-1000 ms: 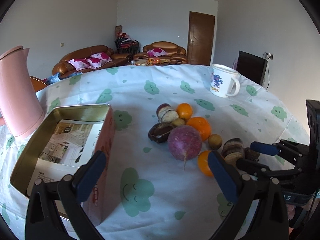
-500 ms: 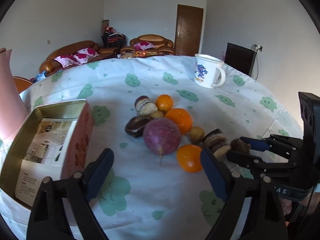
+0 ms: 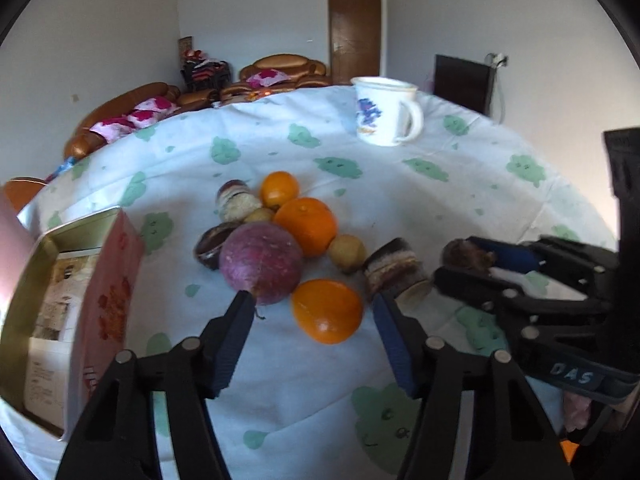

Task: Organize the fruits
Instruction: 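Grasp a small orange with the left gripper while the right gripper grasps the brown taro, then lift the orange with the left gripper while the right gripper lifts the taro toward the tin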

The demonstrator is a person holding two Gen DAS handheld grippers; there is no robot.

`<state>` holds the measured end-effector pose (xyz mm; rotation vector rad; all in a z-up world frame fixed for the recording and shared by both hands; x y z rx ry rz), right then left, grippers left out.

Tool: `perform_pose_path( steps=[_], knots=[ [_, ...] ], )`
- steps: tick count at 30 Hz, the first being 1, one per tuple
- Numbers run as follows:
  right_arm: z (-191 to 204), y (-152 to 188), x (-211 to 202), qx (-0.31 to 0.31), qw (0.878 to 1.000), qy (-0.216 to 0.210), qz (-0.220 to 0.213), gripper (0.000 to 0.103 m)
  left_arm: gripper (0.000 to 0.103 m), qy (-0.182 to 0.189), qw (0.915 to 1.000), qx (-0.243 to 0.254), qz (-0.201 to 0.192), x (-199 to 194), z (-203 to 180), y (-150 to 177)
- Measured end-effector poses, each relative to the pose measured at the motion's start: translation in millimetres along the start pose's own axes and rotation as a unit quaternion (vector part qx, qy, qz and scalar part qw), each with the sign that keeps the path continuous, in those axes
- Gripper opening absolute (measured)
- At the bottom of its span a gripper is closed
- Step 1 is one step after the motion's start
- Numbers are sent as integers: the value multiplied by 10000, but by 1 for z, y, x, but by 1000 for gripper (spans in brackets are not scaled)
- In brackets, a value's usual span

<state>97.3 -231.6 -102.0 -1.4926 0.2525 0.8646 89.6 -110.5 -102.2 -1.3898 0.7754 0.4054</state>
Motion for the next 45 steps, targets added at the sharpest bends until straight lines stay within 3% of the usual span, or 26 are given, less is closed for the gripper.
perform_pose_path(
  steps=[5, 9, 11, 13, 16, 28, 45],
  knots=[
    [1, 1, -1, -58, 10000, 15, -13, 43, 64, -98, 9995, -285, -4, -3, 8, 3],
    [1, 1, -1, -59, 10000, -33, -18, 43, 65, 288, 9966, -723, 264, 6, 8, 9],
    [1, 1, -1, -61, 10000, -48, -22, 43, 61, 558, 9934, -896, 447, 15, 5, 13],
    [1, 1, -1, -59, 9999, -79, -38, 43, 49, 658, 9923, -992, 345, 12, 6, 12],
    [1, 1, -1, -39, 9999, -117, -44, 43, 40, 857, 9896, -1094, 366, 13, 6, 13],
    [6, 2, -4, -201, 9997, -21, -134, 43, 36, 1150, 9864, -1136, 311, 10, 3, 14],
    [7, 0, -15, -278, 9982, -97, -525, 43, 36, 1057, 9903, -897, -96, -6, 0, 13]
  ],
)
Point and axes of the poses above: each gripper's, at about its wrist camera, not at the fingertips, and x roughly the way its jaws point, z to its left, y to its underside, the point moved 6 cm from there along x, roughly the way its jaws point, and after that the axes turned 3 degrees about y, right-handed, at the moved point
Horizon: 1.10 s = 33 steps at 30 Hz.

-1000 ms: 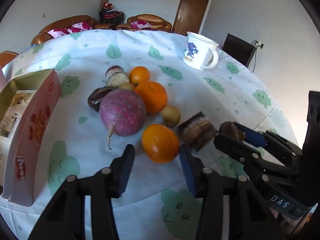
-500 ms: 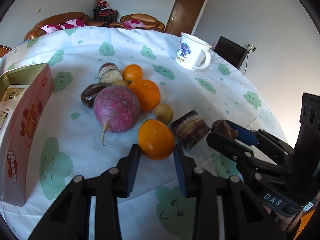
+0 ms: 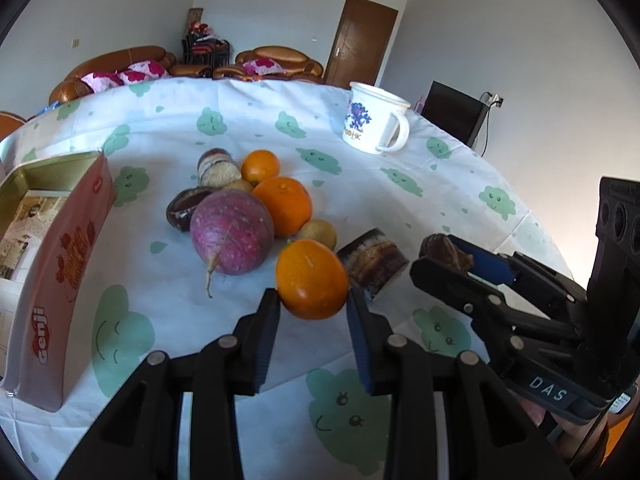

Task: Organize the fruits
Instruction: 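Lift the orange with the left gripper while the right gripper lifts the taro toward the tin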

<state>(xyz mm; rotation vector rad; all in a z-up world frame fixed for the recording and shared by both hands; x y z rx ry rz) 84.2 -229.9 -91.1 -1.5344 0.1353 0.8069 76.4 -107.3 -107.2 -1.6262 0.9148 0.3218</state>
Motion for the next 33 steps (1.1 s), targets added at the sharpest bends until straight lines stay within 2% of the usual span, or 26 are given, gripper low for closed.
perform_pose_path(
  steps=[33],
  knots=[
    [7, -3, -17, -193, 9986, -33, -490, 43, 36, 40, 9954, 401, -864, -33, -15, -2]
  ],
)
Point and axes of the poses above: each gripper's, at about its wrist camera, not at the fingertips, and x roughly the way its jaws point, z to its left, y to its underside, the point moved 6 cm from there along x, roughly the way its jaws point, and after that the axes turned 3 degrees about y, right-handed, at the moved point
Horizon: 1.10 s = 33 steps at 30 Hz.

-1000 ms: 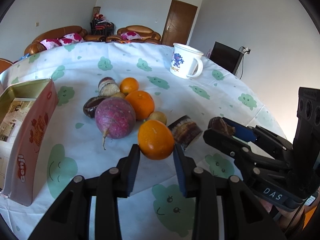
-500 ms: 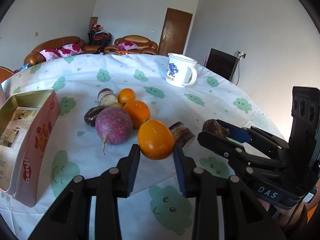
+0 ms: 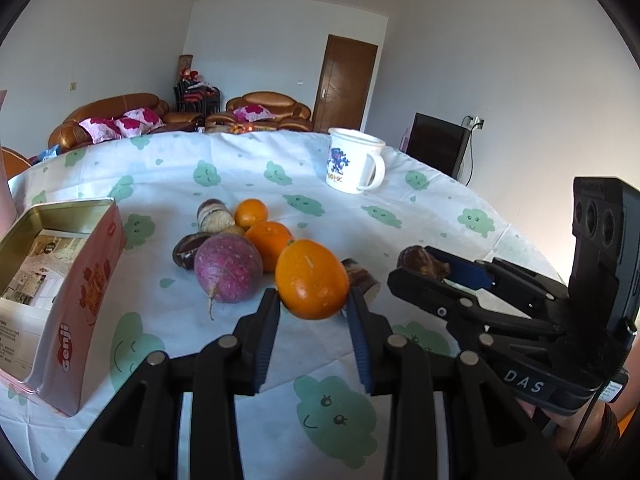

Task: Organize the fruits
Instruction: 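Lift the orange with the left gripper while the right gripper lifts the taro toward the tin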

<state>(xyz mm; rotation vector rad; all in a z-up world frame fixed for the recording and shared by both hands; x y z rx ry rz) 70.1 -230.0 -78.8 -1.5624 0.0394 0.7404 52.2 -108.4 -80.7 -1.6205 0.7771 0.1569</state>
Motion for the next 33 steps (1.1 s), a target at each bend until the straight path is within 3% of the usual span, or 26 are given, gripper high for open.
perform_pose_path(
  steps=[18, 33],
  knots=[
    [4, -2, -15, -144, 9989, 119, -436, 43, 36, 35, 9985, 137, -531, -24, -1, -7],
    [6, -6, -29, -201, 9952, 194, -935, 43, 36, -198, 9955, 209, -908, -43, 6, -18]
  ],
)
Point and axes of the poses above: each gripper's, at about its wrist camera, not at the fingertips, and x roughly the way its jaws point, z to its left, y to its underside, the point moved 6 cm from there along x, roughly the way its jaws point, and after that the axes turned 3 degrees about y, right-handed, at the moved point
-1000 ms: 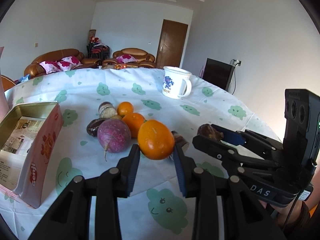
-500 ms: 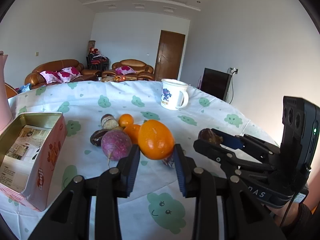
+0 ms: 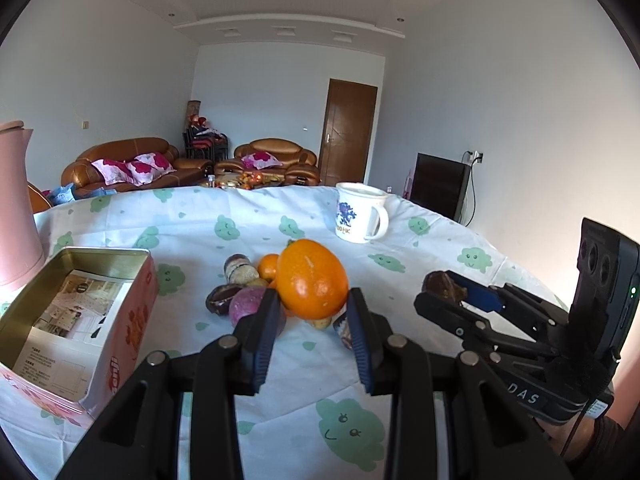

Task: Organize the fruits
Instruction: 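Lift the orange with the left gripper while the right gripper lifts the taro toward the tin, then lower the orange into the tin and open the left gripper while the right releases the taro there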

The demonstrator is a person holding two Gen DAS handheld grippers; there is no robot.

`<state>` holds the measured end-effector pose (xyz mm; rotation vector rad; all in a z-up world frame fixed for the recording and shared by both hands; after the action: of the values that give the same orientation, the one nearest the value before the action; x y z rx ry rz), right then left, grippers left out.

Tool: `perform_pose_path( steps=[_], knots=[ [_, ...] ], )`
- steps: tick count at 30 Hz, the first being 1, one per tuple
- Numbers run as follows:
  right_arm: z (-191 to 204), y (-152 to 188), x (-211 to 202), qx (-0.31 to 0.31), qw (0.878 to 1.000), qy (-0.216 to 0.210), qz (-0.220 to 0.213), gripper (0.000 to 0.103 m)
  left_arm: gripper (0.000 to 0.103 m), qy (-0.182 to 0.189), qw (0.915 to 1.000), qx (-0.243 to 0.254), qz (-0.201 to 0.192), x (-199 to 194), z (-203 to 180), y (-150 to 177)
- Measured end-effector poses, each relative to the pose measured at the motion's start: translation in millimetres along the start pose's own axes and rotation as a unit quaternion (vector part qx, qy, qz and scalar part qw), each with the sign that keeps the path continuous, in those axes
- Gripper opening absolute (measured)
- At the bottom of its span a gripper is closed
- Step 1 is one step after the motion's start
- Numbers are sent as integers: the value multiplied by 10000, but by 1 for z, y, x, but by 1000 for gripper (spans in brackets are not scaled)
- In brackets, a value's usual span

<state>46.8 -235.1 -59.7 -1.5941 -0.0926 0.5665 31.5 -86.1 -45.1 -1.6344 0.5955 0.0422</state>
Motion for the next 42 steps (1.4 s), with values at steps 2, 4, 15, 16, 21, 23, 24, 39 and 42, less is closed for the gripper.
perform_pose_path(
  steps=[2, 4, 15, 16, 21, 23, 24, 39, 42],
  knots=[
    [0, 0, -2, -5, 10000, 3, -50, 43, 36, -37, 10000, 45, -43, -1, -1, -1],
    [1, 0, -4, -21, 9999, 4, -107, 43, 36, -70, 9999, 87, -99, -5, -1, -1],
    [4, -4, -11, -147, 9992, 158, -338, 43, 36, -350, 9977, 339, -462, -25, 4, -10],
    [3, -4, -10, -143, 9992, 169, -335, 43, 36, -351, 9977, 335, -465, -26, 6, -11],
    [9, -10, -7, -156, 9995, 146, -226, 43, 35, -511, 9971, 348, -439, -28, 14, -14],
    [14, -16, -6, -163, 9996, 52, -208, 43, 36, -601, 9967, 336, -425, -29, 20, -15],
    [19, -21, -5, -173, 9996, -17, -208, 43, 36, -638, 9966, 337, -406, -29, 23, -16],
    [112, -86, 38, -481, 9918, -1171, 188, 43, 35, -1359, 9906, -105, -136, -43, 106, -21],
    [131, -90, 54, -640, 9894, -1271, 295, 43, 35, -1500, 9884, -198, -105, -48, 125, -22]
  ],
)
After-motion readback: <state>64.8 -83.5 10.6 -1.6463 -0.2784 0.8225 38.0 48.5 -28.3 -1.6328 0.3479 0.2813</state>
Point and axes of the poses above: each gripper's, at about its wrist camera, not at the fingertips, and x roughly the way its jaws point, z to its left, y to its underside, the point moved 6 cm from there along x, roughly the way its jaws point, and after that the axes turned 3 degrees about y, right-handed, at the moved point
